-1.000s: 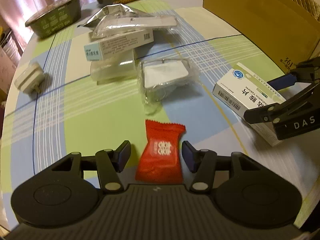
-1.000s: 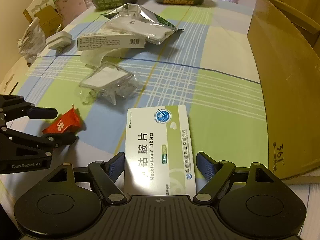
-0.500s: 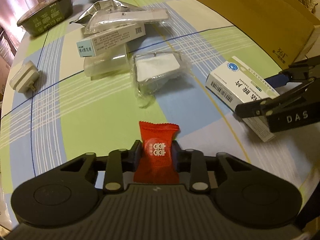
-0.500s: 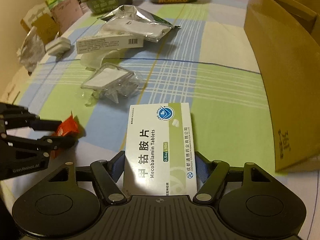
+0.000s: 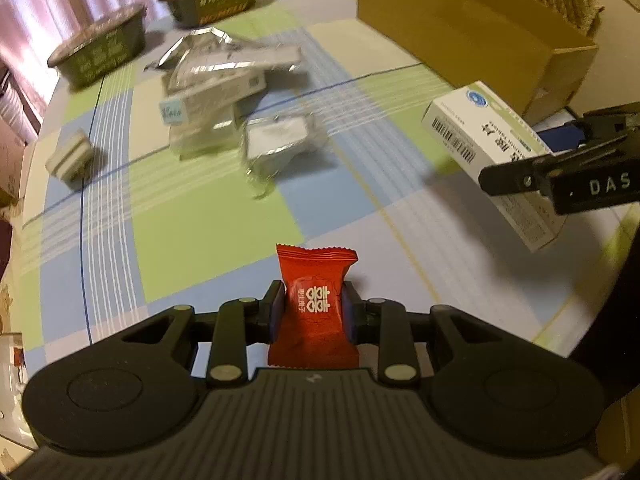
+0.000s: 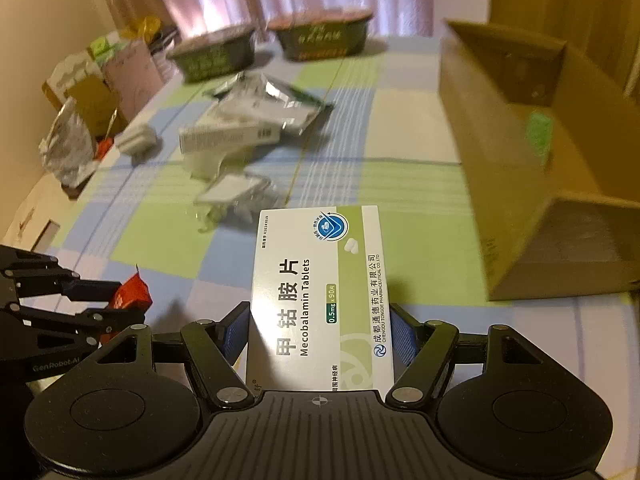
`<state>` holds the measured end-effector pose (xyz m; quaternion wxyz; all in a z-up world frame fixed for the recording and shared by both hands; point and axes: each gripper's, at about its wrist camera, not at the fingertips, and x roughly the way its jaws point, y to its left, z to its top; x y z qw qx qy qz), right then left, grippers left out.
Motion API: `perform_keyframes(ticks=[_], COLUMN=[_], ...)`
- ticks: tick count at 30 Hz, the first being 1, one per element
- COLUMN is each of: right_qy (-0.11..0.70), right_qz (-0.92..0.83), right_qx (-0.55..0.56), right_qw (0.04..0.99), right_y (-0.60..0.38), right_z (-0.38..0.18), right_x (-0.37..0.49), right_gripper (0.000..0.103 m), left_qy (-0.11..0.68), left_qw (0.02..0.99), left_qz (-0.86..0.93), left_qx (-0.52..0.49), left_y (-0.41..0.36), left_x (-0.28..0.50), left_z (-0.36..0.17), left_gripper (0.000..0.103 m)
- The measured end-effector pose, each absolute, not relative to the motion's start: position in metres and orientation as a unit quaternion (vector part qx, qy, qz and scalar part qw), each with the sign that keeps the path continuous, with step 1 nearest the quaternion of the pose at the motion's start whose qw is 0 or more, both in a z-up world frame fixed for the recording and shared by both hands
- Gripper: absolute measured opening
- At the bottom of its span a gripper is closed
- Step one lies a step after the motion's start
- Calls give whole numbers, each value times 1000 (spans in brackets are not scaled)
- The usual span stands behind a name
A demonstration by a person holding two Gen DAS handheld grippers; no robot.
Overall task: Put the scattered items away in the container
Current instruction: 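Carry both items into the cardboard box and open both tools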
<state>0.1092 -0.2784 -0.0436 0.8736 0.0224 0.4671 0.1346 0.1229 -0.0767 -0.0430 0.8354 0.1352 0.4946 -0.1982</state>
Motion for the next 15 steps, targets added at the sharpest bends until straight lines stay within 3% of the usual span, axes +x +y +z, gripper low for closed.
perform_keyframes(ticks=[15], right_qy=[362], right_qz=[27], right_qx=[31], right_qw=[931], right_y=[-389], right_z=[55], right_x=[124], right_gripper=[73], left_qy=[404], left_qw=[852], left_qz=[-304], left_qx=[137], left_y=[-201], left_x=[147], left_z=[41], left_gripper=[25])
